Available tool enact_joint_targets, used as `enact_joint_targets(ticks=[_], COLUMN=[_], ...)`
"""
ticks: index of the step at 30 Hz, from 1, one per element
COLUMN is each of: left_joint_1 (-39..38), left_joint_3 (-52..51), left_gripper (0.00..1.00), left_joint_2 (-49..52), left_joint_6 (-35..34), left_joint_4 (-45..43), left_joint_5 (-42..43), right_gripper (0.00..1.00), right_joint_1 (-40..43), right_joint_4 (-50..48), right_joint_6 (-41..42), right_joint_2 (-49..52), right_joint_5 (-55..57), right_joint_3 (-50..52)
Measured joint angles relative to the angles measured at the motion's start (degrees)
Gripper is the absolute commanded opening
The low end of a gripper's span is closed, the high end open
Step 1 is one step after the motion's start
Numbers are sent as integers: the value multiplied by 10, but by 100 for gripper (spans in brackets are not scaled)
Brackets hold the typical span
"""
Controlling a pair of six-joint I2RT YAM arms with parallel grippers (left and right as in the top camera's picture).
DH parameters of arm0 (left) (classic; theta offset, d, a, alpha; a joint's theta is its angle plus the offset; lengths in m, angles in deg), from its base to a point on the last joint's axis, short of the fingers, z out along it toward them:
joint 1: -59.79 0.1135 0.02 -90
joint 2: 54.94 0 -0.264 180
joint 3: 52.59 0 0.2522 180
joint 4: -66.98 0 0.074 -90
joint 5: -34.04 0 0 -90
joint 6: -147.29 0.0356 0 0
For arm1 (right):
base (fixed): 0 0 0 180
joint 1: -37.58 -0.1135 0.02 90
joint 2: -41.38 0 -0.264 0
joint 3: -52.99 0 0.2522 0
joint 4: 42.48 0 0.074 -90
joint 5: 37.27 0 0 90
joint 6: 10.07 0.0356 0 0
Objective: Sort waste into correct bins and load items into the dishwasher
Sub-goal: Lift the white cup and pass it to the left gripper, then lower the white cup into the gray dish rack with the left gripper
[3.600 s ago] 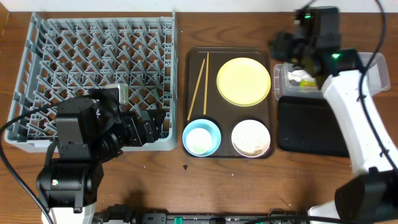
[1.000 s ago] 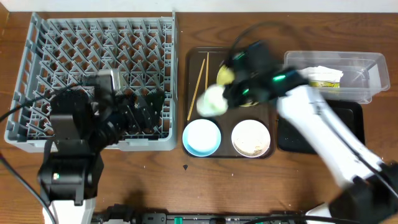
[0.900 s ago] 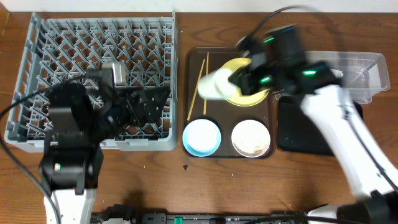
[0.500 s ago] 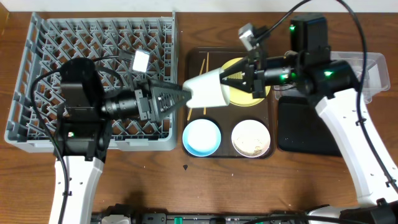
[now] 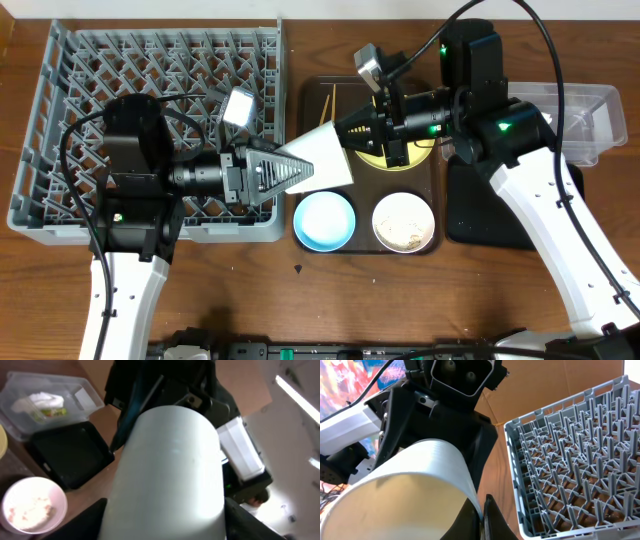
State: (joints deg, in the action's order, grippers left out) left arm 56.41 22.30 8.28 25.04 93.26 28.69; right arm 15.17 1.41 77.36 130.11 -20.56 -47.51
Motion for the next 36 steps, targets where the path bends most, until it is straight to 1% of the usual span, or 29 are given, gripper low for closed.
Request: enact_joint_targets(ticks=[1,2,5,8,10,13,16,18,24,26,28,32,35,36], left_joint_1=[0,0,-2,-2,-2,3,20,39,107,128,142,150,150,150], left_joint_3=[0,0,0,0,0,0,0,0,8,21,33,45,46,46], left_gripper=[56,56,56,53,53,51,50,50,49,50,50,50,51,53], left_joint_2=[0,0,0,0,0,0,0,-2,-21,-23,-24,-25,-20,-15], left_joint_6=[-2,-4,-5,-5,-5,-5,-5,-5,7,21,29,40,42,43], left_joint_4=[0,1,2,2,3,12,44,83,250,327,387,453,474,476], left_joint_5=[0,0,-3,-15,-23,-40,-75,-119,-287,-367,-462,-663,-775,-803], right_gripper=[41,48,62,67,67,68,68,68,69,70,72,73,74,74], right_joint_1=[0,-1,-3,0,9,46,83,96,77,64,47,9,-16,-22], right_joint_4=[-1,-3,-5,-3,0,22,59,98,205,229,243,255,254,254], right_joint_6=[-1,2,3,15,21,29,34,37,38,33,31,27,27,27], right_joint_2=[0,0,0,0,0,0,0,0,0,0,0,0,0,0], right_joint_5=[3,8,18,42,52,77,94,115,208,244,279,346,379,386], right_joint_3=[0,0,0,0,0,0,0,0,0,0,0,0,0,0])
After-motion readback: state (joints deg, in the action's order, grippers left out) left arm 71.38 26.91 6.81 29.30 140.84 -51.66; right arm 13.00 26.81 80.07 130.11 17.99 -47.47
